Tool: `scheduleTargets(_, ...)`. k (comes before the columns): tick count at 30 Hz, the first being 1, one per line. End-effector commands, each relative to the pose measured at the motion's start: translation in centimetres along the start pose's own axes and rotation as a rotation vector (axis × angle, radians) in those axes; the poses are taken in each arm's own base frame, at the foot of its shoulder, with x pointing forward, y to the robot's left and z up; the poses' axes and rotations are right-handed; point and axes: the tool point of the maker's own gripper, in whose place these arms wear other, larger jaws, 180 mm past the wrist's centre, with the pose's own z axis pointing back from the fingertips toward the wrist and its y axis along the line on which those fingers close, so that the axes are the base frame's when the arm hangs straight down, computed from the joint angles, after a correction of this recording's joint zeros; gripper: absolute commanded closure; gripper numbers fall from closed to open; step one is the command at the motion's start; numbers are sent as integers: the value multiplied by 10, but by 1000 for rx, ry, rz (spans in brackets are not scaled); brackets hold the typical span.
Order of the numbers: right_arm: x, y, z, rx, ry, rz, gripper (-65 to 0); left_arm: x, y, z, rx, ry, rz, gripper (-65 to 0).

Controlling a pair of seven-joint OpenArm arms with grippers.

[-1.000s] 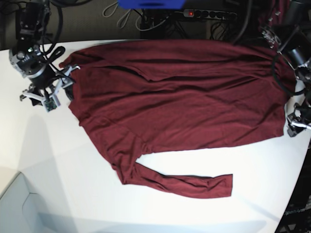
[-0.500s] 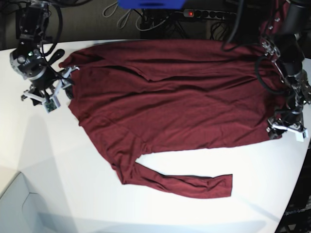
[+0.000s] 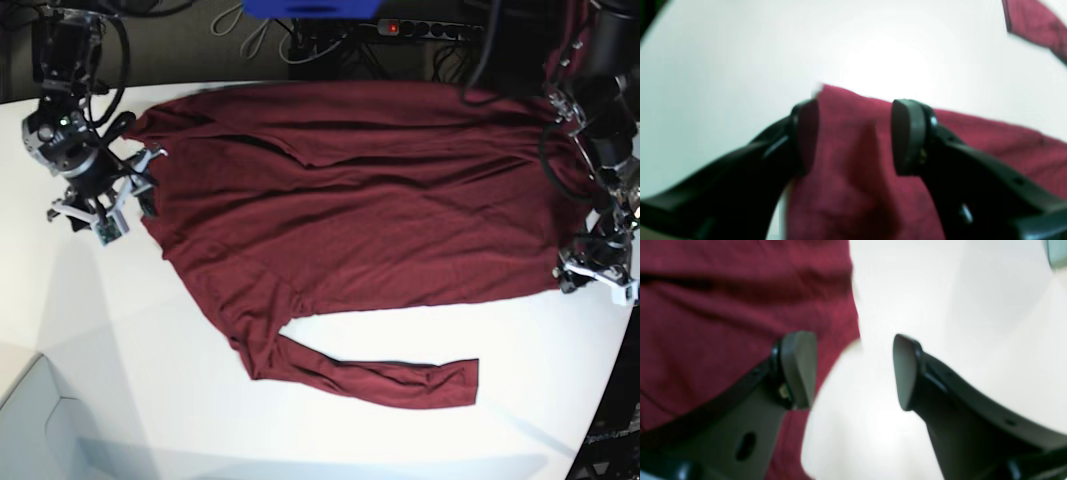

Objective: Layout the t-shirt on the table in an organized manner, then fold the t-shirt properly
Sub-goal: 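Grasp the shirt side edges with both grippers near the hem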

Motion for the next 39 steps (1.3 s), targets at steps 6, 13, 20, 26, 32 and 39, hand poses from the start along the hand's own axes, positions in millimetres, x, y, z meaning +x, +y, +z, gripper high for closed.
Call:
scheduleTargets(6,22,3,-2,16,-59,29,-366,23,-6,-1,-14,-60,-8,-337)
scheduleTargets(13,43,6,-9,28,-104,44,-366,23,-3,0,-9,-64,-7,-337)
scheduleTargets(20,61,21,-17,71,-136,78,-366,15,4,-1,-3,-81,25,-337)
scheduleTargets(26,61,28,-20,93,-132,87,-366,20,15,0,40,-88,31,-337)
scheduleTargets(32,61,30,-24,102,-131,82,-366,20,43,4,184,-85,56,-339)
scheduleTargets(39,60,25,-38,111,-112,64,-366,12,28,-3,159,-74,69,-339)
